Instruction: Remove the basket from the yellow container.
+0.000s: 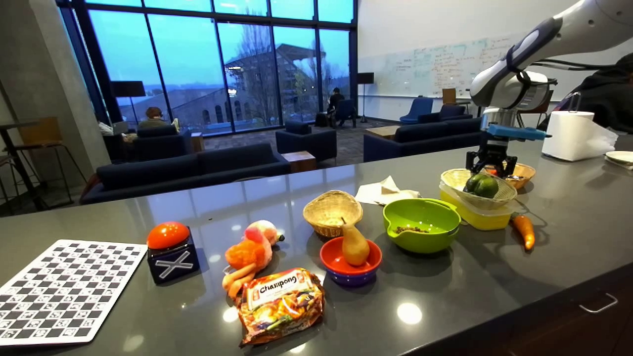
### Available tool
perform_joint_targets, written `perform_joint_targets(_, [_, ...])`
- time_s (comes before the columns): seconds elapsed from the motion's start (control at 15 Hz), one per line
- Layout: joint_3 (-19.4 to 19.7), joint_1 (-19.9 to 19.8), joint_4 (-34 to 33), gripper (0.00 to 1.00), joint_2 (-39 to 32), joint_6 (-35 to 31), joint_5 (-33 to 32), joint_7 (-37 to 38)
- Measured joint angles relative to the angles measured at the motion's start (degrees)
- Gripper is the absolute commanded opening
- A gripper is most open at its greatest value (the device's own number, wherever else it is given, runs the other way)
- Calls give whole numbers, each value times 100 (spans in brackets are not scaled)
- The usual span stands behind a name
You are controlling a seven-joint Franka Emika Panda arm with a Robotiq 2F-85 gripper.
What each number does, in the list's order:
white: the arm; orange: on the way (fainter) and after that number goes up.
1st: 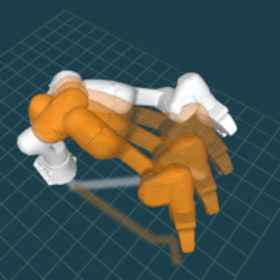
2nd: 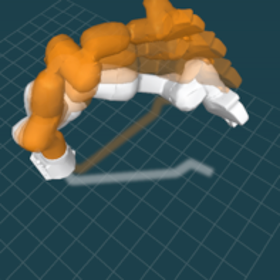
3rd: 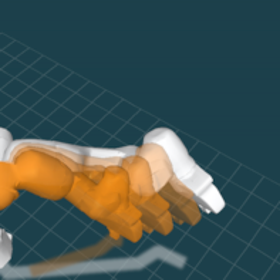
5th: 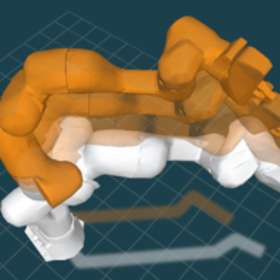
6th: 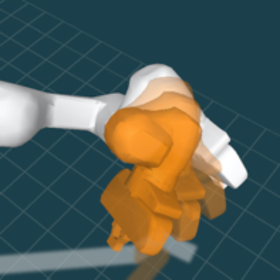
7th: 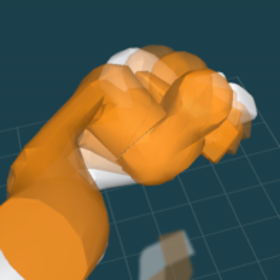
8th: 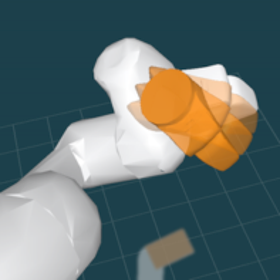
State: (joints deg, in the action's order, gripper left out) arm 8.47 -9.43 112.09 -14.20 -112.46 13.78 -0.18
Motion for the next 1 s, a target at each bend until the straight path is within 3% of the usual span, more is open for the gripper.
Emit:
perform_joint_targets(0.2, [2, -25, -8, 19, 1, 0, 56, -49])
perform_joint_targets(0.4, [2, -44, -23, 2, 2, 0, 68, -60])
perform_joint_targets(1.0, [-33, -41, -101, 2, 87, 7, 129, -182])
